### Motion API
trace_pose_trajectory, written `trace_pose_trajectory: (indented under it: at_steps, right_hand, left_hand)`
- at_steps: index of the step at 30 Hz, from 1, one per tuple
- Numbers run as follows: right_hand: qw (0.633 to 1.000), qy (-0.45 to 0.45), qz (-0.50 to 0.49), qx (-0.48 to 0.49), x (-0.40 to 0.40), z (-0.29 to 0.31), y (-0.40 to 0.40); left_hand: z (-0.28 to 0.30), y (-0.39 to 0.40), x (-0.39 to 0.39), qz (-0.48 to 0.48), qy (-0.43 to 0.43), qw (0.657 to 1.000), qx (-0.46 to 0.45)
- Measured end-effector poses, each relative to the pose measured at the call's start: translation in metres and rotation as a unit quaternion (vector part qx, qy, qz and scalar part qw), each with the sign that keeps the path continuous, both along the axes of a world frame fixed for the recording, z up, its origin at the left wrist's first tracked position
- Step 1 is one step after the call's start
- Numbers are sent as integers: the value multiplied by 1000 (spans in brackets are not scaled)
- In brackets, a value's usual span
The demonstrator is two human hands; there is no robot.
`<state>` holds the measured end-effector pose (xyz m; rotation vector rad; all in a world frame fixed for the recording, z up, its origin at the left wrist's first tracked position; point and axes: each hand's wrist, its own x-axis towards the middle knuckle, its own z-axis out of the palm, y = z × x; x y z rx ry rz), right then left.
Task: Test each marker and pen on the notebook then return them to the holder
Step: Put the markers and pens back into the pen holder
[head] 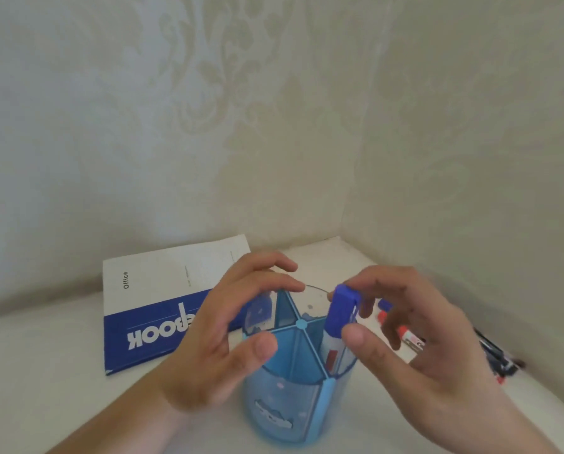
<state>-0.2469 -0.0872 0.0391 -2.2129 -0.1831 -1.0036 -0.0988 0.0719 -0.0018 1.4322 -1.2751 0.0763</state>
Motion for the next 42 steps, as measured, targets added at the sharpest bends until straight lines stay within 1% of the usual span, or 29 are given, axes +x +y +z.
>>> trace_pose_trajectory:
  at_steps: [2, 3, 4, 5, 6, 7, 8, 9, 10, 11, 14, 16, 19, 21, 23, 26, 28, 33, 37, 38, 39, 40, 41, 42]
  right_hand:
    - [998, -19, -1, 57, 0, 7, -15]
    - [995, -19, -35, 89, 1, 9, -28]
    - [990, 2, -97, 99, 3, 8, -44]
    - [982, 54, -169, 70, 6, 5, -61]
    - [963, 128, -236, 9, 9, 0, -76]
    - [936, 201, -285, -55, 13, -7, -87]
    - [905, 264, -316, -105, 16, -15, -92]
    - [881, 306, -332, -141, 19, -22, -94]
    - [864, 329, -346, -163, 22, -27, -94]
    - [854, 334, -360, -174, 25, -28, -93]
    - [839, 327, -396, -180, 30, -27, -92]
    - [820, 340, -412, -203, 33, -27, -89]
    - [796, 356, -427, -241, 37, -29, -82]
    - [787, 369, -425, -252, 39, -31, -79]
    - [796, 377, -409, -238, 40, -32, -79]
    - [824, 367, -374, -215, 39, -33, -79]
    - [834, 365, -357, -210, 38, -33, -78]
    - [819, 366, -388, -211, 35, -33, -80]
    - [805, 398, -361, -252, 39, -36, -77]
    - [813, 393, -350, -248, 40, -36, -77]
    - [841, 359, -337, -224, 39, -35, -78]
    - [880, 302, -326, -170, 38, -31, -77]
    - [921, 225, -308, -82, 35, -25, -77]
    - [947, 151, -280, 44, 32, -18, -75]
  left_hand:
    - [1, -1, -1, -7, -27, 1000, 4]
    - [0, -1, 0, -10, -32, 999, 5]
    - [-1, -2, 0, -11, -35, 999, 2]
    - [-2, -3, 1, -9, -37, 999, -2]
    - [-2, -3, 1, -8, -38, 999, -8]
    - [-2, -3, 1, -7, -37, 999, -14]
    - [-2, -3, 2, -8, -35, 999, -20]
    - [-3, -3, 2, -8, -33, 999, -25]
    - [-2, -3, 1, -7, -33, 999, -30]
    - [-2, -3, 1, -4, -35, 999, -36]
    - [-2, -3, -1, 26, -60, 996, -63]
    - [-3, -4, 0, 52, -71, 992, -88]
    - [-4, -3, 2, 77, -58, 987, -131]
    - [-3, -2, 3, 86, -51, 985, -142]
    - [-3, -2, 2, 87, -57, 985, -134]
    - [-1, -2, 0, 84, -79, 987, -114]
    - [-2, -2, 0, 82, -88, 987, -103]
    - [-3, -3, 2, 75, -91, 989, -90]
    - [-2, -3, 2, 77, -95, 988, -92]
    - [-2, -3, 2, 78, -95, 988, -92]
    - [-2, -3, 2, 79, -95, 988, -92]
    - [-2, -3, 2, 80, -95, 988, -93]
    - [-2, -3, 2, 82, -94, 988, -95]
    - [-2, -3, 2, 83, -93, 987, -97]
